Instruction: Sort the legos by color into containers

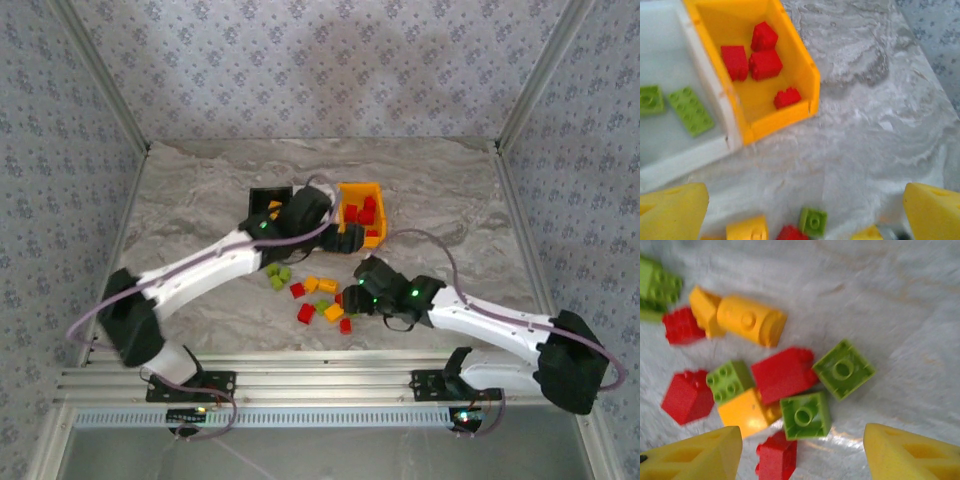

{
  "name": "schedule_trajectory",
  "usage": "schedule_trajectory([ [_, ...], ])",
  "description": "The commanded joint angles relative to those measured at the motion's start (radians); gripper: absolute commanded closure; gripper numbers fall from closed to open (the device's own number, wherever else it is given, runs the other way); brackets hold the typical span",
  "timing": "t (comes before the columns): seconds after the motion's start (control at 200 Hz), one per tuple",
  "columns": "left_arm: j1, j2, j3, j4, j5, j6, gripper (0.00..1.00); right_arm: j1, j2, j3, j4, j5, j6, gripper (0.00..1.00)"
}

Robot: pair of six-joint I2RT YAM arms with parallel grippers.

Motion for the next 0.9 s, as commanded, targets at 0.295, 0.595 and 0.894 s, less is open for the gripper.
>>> schedule_trajectory([
  [0.295, -0.081, -0.575, -0.580, -0.073, -0.230, -0.312, 0.01, 0.143, 0.217, 0.052, 0.033, 0.039, -0.003, 0.40],
  [0.595, -0.079, -0.691, -0.634, -0.160, -0.298, -0.355, 0.01, 0.147, 0.286, 0.075, 0.036, 0.019, -0.016, 0.61],
  [0.894, -0.079, -0.693, -0.618, -0.192, -0.342, -0.350, 0.01, 0.180, 0.190, 0.044, -0.017, 0.004, 0.015, 0.76],
])
